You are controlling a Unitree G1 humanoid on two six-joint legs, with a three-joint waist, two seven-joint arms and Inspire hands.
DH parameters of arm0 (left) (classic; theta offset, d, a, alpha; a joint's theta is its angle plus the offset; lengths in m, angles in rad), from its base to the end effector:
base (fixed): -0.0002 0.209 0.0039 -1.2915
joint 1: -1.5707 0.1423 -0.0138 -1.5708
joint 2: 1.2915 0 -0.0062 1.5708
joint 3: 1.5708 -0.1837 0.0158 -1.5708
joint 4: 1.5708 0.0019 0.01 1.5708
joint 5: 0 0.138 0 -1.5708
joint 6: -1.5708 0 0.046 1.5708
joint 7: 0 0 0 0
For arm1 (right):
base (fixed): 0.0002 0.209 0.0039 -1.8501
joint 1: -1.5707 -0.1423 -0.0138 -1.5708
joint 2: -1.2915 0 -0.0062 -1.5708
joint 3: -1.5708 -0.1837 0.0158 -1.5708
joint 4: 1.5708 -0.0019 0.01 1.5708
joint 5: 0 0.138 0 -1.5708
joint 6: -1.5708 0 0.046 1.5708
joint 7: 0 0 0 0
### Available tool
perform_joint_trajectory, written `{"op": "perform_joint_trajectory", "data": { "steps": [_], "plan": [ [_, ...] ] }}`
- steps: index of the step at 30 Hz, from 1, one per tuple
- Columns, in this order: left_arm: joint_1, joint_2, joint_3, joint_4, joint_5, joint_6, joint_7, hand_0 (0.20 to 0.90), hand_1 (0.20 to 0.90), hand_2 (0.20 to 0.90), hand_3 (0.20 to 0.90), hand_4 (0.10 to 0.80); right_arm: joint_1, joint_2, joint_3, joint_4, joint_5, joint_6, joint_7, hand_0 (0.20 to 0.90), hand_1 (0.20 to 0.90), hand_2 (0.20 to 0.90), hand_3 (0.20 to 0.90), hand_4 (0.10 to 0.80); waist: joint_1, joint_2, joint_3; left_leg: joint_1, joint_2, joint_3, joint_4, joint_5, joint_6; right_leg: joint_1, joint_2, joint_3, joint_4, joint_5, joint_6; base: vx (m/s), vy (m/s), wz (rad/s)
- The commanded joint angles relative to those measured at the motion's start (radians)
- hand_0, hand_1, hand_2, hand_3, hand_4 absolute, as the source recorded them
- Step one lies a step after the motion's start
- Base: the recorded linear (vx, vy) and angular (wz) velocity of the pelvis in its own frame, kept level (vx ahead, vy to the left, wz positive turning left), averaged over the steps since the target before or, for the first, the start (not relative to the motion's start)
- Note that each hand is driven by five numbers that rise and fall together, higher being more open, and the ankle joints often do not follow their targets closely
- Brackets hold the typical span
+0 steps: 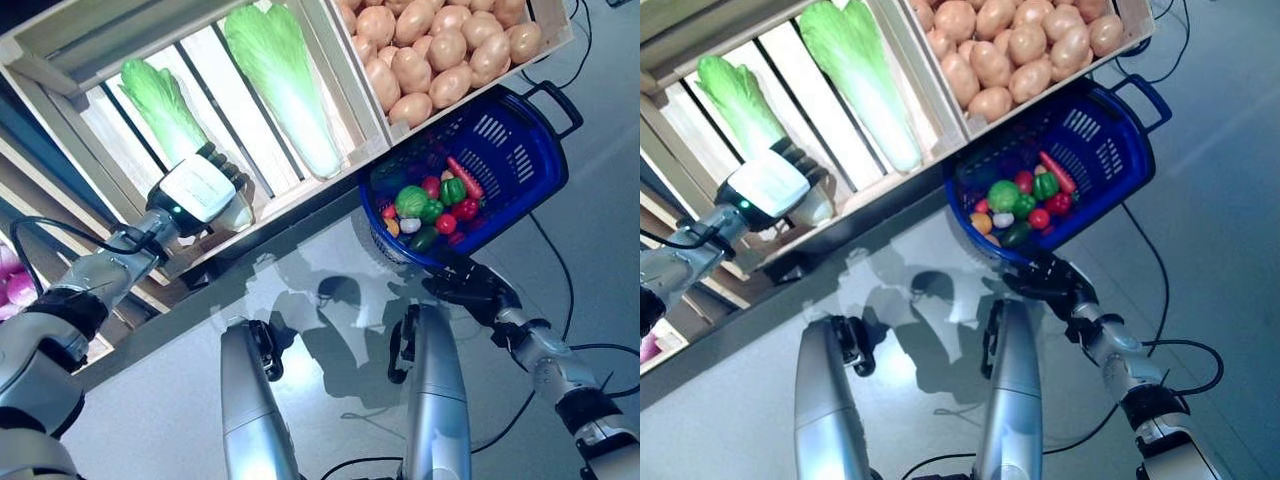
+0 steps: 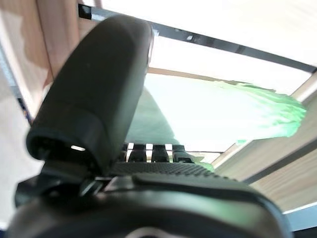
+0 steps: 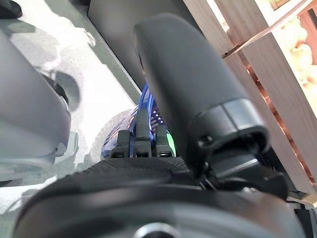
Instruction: Put vegetables into the basket
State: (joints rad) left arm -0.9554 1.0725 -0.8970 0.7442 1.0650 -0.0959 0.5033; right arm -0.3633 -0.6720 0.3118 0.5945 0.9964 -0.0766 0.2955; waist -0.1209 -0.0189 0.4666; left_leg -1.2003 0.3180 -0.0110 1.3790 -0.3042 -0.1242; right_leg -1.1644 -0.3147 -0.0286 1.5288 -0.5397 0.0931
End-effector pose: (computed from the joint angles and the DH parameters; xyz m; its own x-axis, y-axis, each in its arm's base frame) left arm 0.3100 0.3079 0.1860 0.9356 -0.3255 0.1371 -0.3361 -0.7013 0.6286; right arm 0.2574 -0.2716 0.0534 0.9671 0.2074 -0.1475 -0.1648 0.9519 0.2582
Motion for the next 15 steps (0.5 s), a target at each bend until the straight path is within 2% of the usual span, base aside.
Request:
{"op": "perform_joint_trajectory", "data": {
  "steps": [1, 11, 15],
  "plan": [
    [-0.069, 0.1, -0.001, 0.009, 0.001, 0.017, -0.062, 0.9, 0.9, 0.9, 0.9, 0.8, 0.022, -0.06, -0.118, -0.066, 0.081, -0.056, -0.02, 0.9, 0.9, 0.9, 0.9, 0.8, 0.006, 0.012, -0.05, 0.027, 0.029, 0.024, 0.015, -0.131, -0.002, -0.027, -0.041, -0.026, -0.065, 0.108, 0.016, -0.009, 0.009, -0.05],
    [-0.105, 0.134, -0.026, -0.001, -0.009, -0.018, -0.056, 0.9, 0.9, 0.9, 0.9, 0.8, 0.009, -0.093, -0.154, -0.095, 0.136, -0.055, -0.005, 0.9, 0.9, 0.9, 0.9, 0.8, 0.01, 0.006, -0.049, -0.063, 0.053, 0.005, 0.077, -0.13, 0.003, -0.111, -0.043, -0.004, 0.005, 0.107, 0.02, 0.005, 0.016, -0.05],
    [-0.14, 0.139, -0.051, 0.02, -0.019, -0.029, -0.142, 0.9, 0.9, 0.9, 0.9, 0.8, -0.014, -0.115, -0.161, -0.086, 0.145, -0.067, 0.012, 0.9, 0.9, 0.9, 0.9, 0.8, 0.01, 0.009, -0.046, -0.091, 0.06, 0.001, 0.101, -0.135, 0.009, -0.136, -0.048, 0.004, 0.028, 0.104, 0.021, 0.0, 0.0, 0.0]
  ]
}}
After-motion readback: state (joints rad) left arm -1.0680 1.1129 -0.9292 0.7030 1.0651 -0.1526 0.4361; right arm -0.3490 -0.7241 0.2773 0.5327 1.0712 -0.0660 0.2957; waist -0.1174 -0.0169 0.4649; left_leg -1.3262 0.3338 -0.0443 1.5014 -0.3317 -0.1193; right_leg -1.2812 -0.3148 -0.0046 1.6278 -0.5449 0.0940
